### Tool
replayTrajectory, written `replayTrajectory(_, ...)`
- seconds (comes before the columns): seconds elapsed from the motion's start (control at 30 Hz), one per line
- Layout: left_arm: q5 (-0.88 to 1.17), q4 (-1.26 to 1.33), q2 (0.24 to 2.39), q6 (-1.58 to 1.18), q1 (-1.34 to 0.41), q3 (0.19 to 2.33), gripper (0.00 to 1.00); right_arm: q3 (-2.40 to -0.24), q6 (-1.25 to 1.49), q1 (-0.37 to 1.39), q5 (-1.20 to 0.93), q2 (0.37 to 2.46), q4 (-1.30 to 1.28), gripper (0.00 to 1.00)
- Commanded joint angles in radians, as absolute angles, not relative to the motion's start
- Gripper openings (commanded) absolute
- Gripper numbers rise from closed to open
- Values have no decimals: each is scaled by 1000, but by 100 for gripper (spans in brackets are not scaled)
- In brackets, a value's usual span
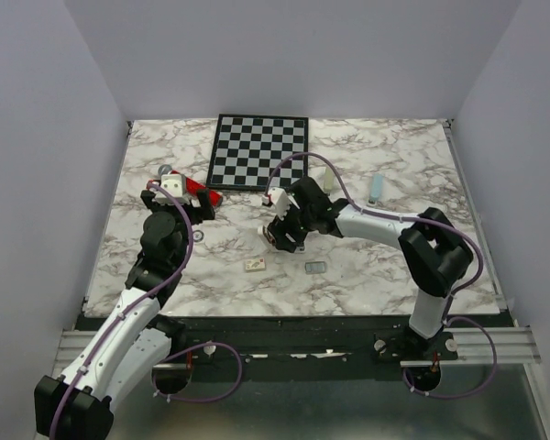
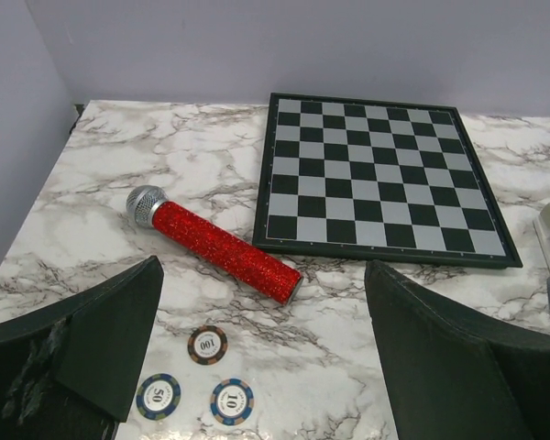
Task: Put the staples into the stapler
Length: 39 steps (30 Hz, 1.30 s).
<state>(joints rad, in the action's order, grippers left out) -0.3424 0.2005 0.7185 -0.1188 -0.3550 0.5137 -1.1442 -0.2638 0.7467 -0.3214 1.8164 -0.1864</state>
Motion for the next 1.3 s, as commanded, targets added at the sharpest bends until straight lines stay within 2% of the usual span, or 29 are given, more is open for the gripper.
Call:
replayTrajectory(0.0,-370,242,707,-104,-373,503,98,-1189,-278,761,-302,1874,-219,70)
replayTrajectory(0.13,-370,250,710,-94,-390,502,98,-1183,-259,765,-287,1882,-224,61)
replayTrajectory(0.17,-370,252,709,-92,-393,502,98,-1180,-249,767,-279,1882,-222,56)
replayTrajectory(0.33,-365,253,712,-87,-403,502,98,-1157,-203,776,-255,1875,-201,47)
replayTrajectory(0.37,-365,253,712,-87,-405,502,97,-1144,-184,776,-247,1864,-193,40)
replayTrajectory(0.43,-365,253,713,-86,-405,500,97,-1120,-117,776,-198,1847,-155,33)
replayTrajectory(0.47,-365,253,713,-86,-406,500,97,-1109,-89,776,-174,1826,-140,25)
replayTrajectory(0.53,-364,252,716,-87,-408,500,97,-1069,-3,776,-59,1801,-108,20)
replayTrajectory(0.7,-362,252,722,-91,-414,500,97,-993,178,776,210,1737,-87,20)
replayTrajectory(1.27,-351,253,755,-95,-426,502,97,-844,195,742,342,1658,-28,19)
